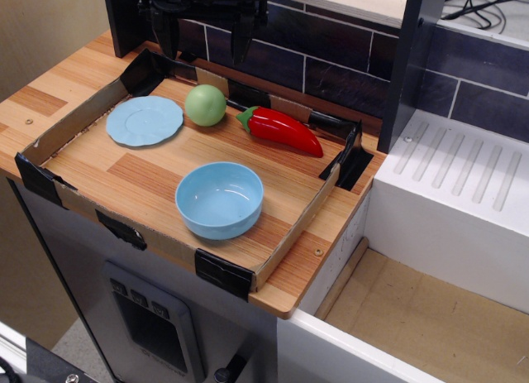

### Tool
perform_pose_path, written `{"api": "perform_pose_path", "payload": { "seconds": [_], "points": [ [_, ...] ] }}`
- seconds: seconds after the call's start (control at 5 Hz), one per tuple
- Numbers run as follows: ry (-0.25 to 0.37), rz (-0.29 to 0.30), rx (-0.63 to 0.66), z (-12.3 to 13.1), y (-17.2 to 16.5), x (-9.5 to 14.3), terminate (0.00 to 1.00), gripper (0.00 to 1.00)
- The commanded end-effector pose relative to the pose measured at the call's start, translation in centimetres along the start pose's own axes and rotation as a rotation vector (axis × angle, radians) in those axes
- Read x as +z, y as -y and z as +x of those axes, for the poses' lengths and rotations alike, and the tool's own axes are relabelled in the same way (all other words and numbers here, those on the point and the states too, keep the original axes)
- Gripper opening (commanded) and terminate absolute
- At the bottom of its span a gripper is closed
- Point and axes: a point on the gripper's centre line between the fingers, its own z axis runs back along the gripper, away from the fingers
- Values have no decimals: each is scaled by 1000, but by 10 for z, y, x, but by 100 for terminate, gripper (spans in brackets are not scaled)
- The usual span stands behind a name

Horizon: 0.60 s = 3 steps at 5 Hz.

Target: Put bowl on plate

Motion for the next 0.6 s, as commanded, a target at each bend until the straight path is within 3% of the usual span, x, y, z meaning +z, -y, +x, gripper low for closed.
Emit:
{"api": "perform_pose_path", "payload": {
  "seconds": [0.0,0.4],
  "points": [
    [0,0,0,0,0,0,0,100],
    [57,-82,-193,-60,-23,-16,0,100]
  ]
}}
